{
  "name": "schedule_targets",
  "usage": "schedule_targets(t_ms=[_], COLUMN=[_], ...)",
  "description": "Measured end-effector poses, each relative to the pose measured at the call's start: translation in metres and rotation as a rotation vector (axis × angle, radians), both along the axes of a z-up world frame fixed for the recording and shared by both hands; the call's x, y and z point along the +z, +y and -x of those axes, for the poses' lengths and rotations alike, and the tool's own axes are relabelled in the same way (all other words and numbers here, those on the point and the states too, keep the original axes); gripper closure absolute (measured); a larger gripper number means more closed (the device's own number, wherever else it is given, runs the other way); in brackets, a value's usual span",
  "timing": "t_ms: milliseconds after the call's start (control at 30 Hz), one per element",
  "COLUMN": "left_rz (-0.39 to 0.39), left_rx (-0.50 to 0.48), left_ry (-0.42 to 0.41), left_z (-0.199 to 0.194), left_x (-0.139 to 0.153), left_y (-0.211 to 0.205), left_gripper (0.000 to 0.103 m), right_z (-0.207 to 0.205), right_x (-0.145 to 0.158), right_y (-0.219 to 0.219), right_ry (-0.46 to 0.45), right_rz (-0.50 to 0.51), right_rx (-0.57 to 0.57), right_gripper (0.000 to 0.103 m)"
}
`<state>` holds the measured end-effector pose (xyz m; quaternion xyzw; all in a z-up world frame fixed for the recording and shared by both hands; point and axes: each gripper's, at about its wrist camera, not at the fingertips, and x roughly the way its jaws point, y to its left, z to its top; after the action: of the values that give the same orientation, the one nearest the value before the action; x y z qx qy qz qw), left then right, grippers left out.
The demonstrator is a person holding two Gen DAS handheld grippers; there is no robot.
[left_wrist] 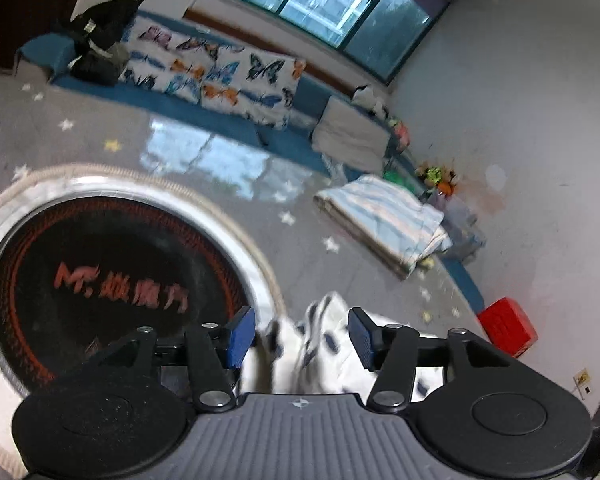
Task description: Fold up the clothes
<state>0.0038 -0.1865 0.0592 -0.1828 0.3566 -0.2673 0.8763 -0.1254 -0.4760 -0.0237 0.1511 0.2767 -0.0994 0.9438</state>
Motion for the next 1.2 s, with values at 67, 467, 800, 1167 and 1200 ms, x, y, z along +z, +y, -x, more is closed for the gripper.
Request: schedule_targets(t_ms=[67, 467, 800, 1167, 1200], left_rz=[0.009, -0.073, -0.143, -0.217, -0.225], left_rx=[-0.031, -0.153, -0.196, -0.228, -0.228], left_ry=[-0.001, 0.033, -0.062, -0.138, -0.143], left_z=[-0.006, -0.033, -0.010, 0.020, 0.022], left_x=[0.002, -0.020, -0.010, -0.014, -0.015], left_y=[-0.009, -0.065, -0.066, -0.055, -0.054], left_gripper=[0.050, 0.070, 0.064, 0.054, 0.053], right_z=[-0.011, -0.056, -0.027, 0.019, 0.022], right_x=[-0.003, -0.025, -0.007, 0.000, -0.002], right_y=[0.002, -0.001, 0.017, 0.057, 0.060], right_ry=[0.016, 0.117, 0.084, 0.082, 0.085], right_rz=[-0.008, -0.032, -0.016, 0.086, 0.092], right_rx=[0.018, 0.046, 0.116, 0.191, 0.191], right_gripper=[0.077, 0.067, 0.059, 0.054, 0.053])
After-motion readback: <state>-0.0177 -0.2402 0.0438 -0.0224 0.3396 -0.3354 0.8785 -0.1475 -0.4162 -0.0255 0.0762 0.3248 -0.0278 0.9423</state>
